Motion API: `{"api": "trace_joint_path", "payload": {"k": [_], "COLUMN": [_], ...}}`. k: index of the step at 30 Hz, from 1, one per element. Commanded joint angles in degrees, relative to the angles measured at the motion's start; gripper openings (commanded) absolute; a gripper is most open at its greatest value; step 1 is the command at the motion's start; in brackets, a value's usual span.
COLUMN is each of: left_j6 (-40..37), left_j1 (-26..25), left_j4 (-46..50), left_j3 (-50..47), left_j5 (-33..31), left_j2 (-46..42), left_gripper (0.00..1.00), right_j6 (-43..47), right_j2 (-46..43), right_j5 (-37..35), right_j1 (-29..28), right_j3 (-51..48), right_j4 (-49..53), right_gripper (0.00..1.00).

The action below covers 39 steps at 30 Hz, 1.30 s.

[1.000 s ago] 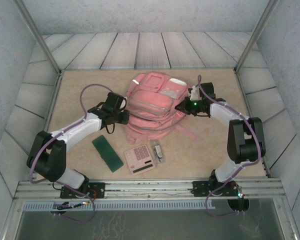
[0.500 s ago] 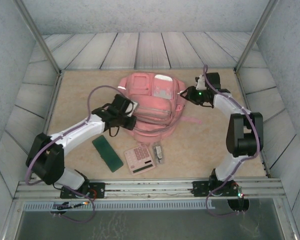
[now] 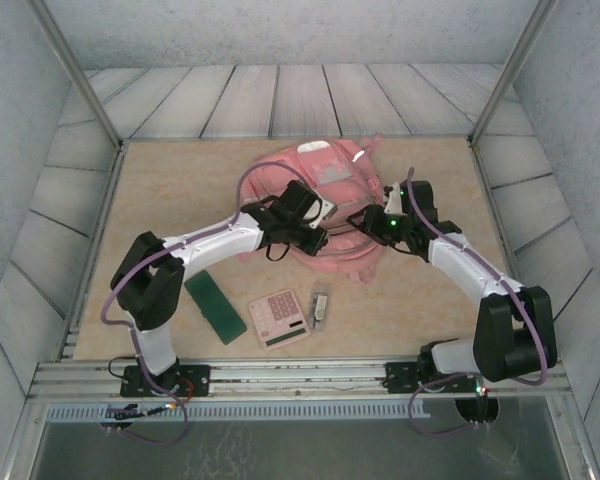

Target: Pack the student bag

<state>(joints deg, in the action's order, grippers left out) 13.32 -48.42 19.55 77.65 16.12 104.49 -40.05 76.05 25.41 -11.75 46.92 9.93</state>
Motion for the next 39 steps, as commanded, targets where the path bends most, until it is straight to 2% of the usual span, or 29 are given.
{"api": "trace_joint_path", "payload": {"k": [1, 6, 17, 21, 25, 30, 34, 39], "left_j6": [0.36, 0.55, -0.08, -2.02, -0.73, 4.3, 8.25, 8.96], "left_j1": [-0.44, -1.49, -3.41, -3.6, -3.42, 0.48, 6.81, 12.96], "left_j4": [-3.19, -3.92, -3.63, -0.86, 0.84, -0.53, -2.79, -4.39], "left_j3": [1.18, 0.12, -1.35, -1.91, -4.49, -10.73, -16.87, -20.99], "left_j5": [0.71, 0.49, 0.83, 1.42, -3.78, -4.77, -4.9, -7.84], "left_j2": [0.23, 0.59, 0.53, 0.64, -1.05, -4.56, -7.11, -9.48], "left_gripper": [0.0, 0.0, 0.0, 0.0, 0.0, 0.0, 0.0, 0.0], "right_j6": [-3.81, -5.94, -11.07, -10.79, -8.97, -5.07, -0.3, 5.79], "right_j2": [-0.88, 1.49, 7.22, 8.22, 8.34, 6.8, 5.69, 5.61], "right_j5": [1.05, 2.31, 4.07, 4.4, 3.9, 2.96, 3.35, 6.22], "right_j1": [-0.6, -0.75, -0.9, -0.84, -0.77, -0.67, -0.14, 0.19], "right_j3": [-1.27, -4.04, -6.31, -5.57, -4.86, -3.17, -0.16, 4.0], "right_j4": [-1.82, -6.26, -18.2, -18.83, -17.07, -12.63, -6.95, 0.18], "right_gripper": [0.51, 0.5, 0.36, 0.25, 0.12, 0.0, 0.0, 0.0]}}
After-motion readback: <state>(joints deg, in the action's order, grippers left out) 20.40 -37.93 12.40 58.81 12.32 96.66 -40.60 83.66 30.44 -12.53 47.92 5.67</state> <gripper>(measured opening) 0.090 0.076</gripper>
